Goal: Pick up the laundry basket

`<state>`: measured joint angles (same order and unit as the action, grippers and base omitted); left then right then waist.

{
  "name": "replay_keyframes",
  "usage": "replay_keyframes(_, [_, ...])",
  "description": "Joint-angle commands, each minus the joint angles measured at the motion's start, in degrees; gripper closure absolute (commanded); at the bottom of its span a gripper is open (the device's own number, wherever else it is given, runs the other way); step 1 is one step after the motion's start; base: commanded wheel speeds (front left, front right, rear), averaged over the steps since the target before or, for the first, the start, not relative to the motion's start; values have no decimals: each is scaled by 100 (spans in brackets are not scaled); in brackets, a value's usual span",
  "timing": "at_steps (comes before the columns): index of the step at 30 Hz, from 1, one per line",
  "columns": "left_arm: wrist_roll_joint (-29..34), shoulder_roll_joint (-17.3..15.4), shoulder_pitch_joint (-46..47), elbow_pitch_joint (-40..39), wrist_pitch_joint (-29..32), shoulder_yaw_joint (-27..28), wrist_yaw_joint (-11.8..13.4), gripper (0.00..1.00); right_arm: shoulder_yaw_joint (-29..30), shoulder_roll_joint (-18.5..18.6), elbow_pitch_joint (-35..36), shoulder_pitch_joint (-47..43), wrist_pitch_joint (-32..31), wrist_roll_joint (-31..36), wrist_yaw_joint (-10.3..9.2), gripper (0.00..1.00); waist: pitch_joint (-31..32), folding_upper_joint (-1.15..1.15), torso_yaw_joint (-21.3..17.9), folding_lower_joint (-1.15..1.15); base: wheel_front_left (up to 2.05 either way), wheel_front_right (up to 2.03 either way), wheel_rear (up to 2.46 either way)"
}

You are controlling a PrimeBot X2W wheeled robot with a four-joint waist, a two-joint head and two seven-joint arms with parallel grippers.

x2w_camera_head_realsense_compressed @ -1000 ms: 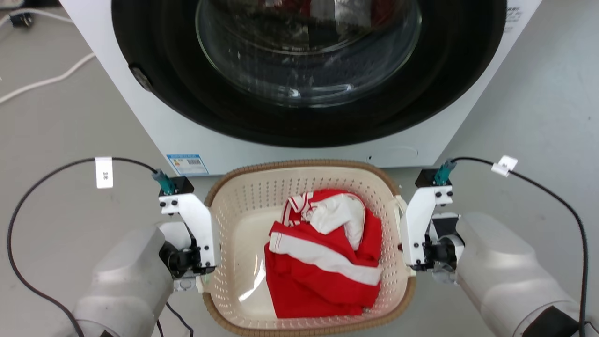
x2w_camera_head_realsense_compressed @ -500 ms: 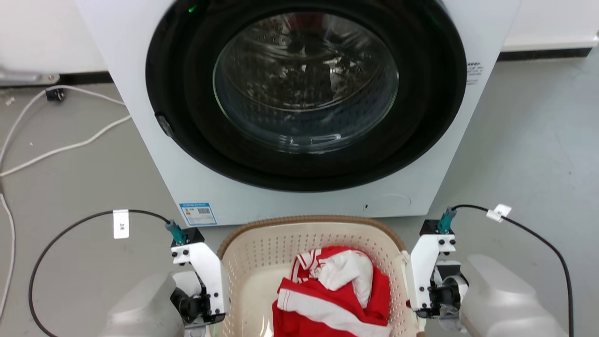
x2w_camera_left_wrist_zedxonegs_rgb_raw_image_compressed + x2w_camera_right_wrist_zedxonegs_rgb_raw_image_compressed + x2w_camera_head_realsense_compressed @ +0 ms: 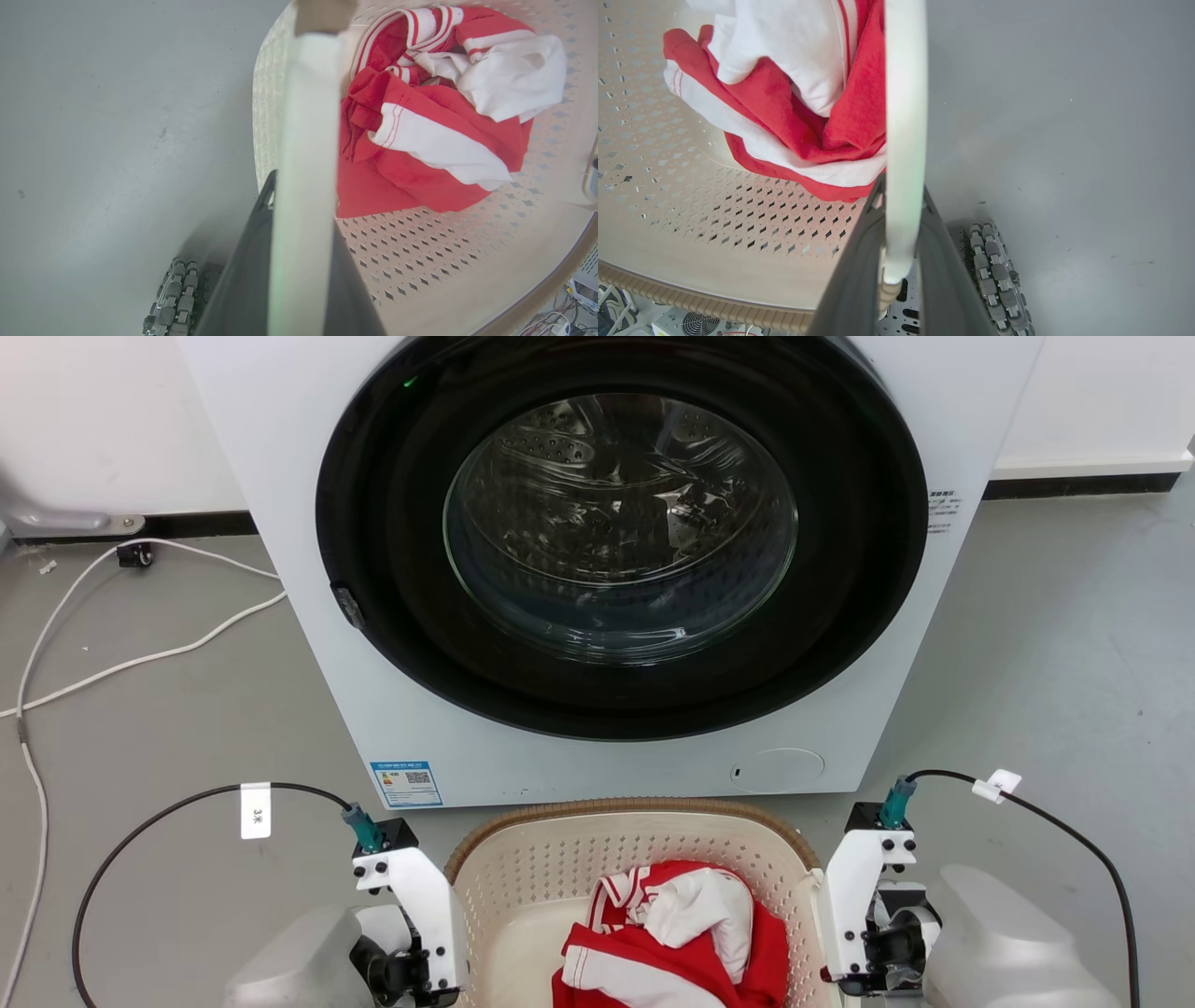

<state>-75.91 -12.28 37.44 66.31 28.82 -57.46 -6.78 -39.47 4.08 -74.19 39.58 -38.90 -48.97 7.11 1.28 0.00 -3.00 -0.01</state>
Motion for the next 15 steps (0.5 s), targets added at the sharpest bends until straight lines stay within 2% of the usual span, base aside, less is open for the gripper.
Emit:
replay_keyframes(1, [-122, 291, -13, -169, -27, 22, -127, 100, 39, -217, 73, -117, -33, 0, 68, 100, -1, 0, 2, 1, 0, 0, 0])
replay_keyframes(15, [-196, 270, 44, -193, -115, -63, -127, 100, 146, -218, 73, -125, -51, 52, 68, 100, -43, 0, -3, 1, 0, 0, 0])
